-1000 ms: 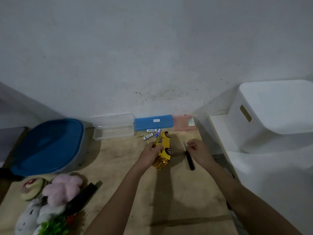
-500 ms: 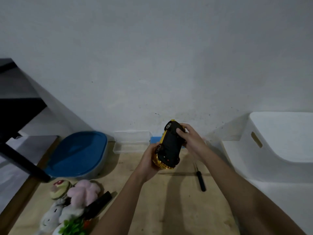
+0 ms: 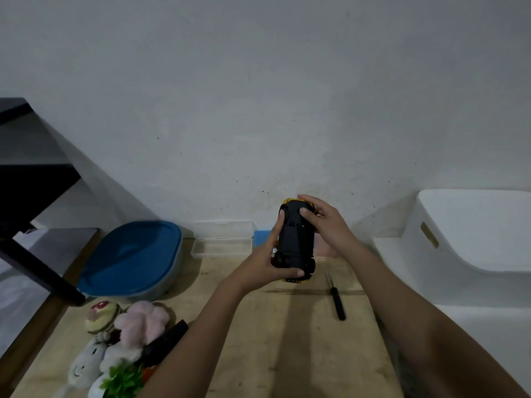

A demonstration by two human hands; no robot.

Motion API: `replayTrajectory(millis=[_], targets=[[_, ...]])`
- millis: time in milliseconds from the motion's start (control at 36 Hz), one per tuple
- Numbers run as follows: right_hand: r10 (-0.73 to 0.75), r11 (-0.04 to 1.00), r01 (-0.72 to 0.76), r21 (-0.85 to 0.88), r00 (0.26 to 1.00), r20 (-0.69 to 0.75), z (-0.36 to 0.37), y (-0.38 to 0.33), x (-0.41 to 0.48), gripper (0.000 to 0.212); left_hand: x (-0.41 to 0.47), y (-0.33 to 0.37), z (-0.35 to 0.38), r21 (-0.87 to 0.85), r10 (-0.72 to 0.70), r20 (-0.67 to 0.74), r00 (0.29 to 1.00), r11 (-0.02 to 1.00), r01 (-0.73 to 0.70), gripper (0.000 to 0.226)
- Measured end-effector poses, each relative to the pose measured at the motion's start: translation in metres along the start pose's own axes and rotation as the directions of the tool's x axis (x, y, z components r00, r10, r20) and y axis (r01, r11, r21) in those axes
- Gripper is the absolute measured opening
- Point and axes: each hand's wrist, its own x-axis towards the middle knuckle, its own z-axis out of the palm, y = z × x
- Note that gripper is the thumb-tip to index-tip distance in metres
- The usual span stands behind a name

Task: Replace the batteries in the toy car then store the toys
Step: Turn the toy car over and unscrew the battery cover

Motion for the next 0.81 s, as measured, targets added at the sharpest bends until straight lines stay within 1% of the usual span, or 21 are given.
replayTrajectory(millis=[139,333,444,639,806], targets=[[-0.002,1.0,0.002,0.001,1.0,-0.001,-0.003,-0.001,-0.001,0.035,-0.002,0.0,0.004,0.043,0.033,-0.041,0.999,0.999,-0.031,0.109],[-0.041,0.997,0.041,-0.066,0.999,0.01,-0.005,-0.001,0.001,0.033,0.0,0.001,0.008,0.038,-0.001,-0.006,1.0,0.999,0.001,0.102],[-0.044,0.995,0.042,-0.094,0.999,-0.013,-0.007,0.001,0.003,0.031,0.001,0.0,0.012,-0.019,0.0,-0.039,0.999,1.0,-0.001,0.097],[-0.042,0.993,0.038,-0.109,0.999,-0.035,-0.007,0.008,0.002,0.029,0.005,-0.002,0.018,-0.164,0.002,-0.037,0.999,0.986,-0.008,0.088],[-0.028,0.99,0.021,-0.138,0.998,-0.05,-0.004,0.017,0.0,0.026,0.01,-0.01,0.031,-0.218,-0.01,-0.142,0.99,0.976,-0.021,0.08]])
